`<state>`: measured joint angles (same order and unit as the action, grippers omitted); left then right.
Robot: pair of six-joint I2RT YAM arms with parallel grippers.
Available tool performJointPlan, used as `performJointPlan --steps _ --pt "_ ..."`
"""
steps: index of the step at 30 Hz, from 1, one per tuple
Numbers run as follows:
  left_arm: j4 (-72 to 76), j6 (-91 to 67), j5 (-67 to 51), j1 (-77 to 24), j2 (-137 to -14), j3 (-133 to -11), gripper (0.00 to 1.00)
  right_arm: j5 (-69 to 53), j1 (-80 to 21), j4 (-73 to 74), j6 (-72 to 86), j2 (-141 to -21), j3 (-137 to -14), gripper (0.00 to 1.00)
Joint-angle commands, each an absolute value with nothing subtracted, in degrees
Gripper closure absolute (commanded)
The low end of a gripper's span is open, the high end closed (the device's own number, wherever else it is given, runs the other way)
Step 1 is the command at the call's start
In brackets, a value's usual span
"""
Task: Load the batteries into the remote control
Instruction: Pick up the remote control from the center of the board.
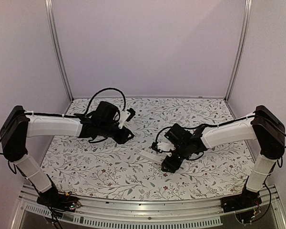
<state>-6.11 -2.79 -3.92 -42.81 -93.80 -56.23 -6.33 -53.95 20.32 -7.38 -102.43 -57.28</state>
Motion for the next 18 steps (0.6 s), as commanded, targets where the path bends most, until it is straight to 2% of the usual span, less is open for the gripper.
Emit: performJointPlan --steps 1,4,12,18 --pt "-4.35 -4.27 -2.58 -41.68 -91.12 -54.47 0.51 -5.78 -54.18 21.74 -7.98 -102.81 -60.27 0.32" --pt "-5.04 -4.91 -3.20 -40.63 -89.80 -54.41 0.47 -6.42 -54.21 23.12 -8.82 -104.94 -63.19 0.35" --pt "-5.80 -4.90 -1.91 -39.66 -87.36 -54.27 0.47 -7.67 -54.18 26.18 -10.63 -108.34 -66.61 0.42" --pt "-3.70 -3.78 -0.84 -39.38 -82.57 -52.20 0.49 -7.64 -54.22 27.29 -10.89 -109.00 -66.05 0.55"
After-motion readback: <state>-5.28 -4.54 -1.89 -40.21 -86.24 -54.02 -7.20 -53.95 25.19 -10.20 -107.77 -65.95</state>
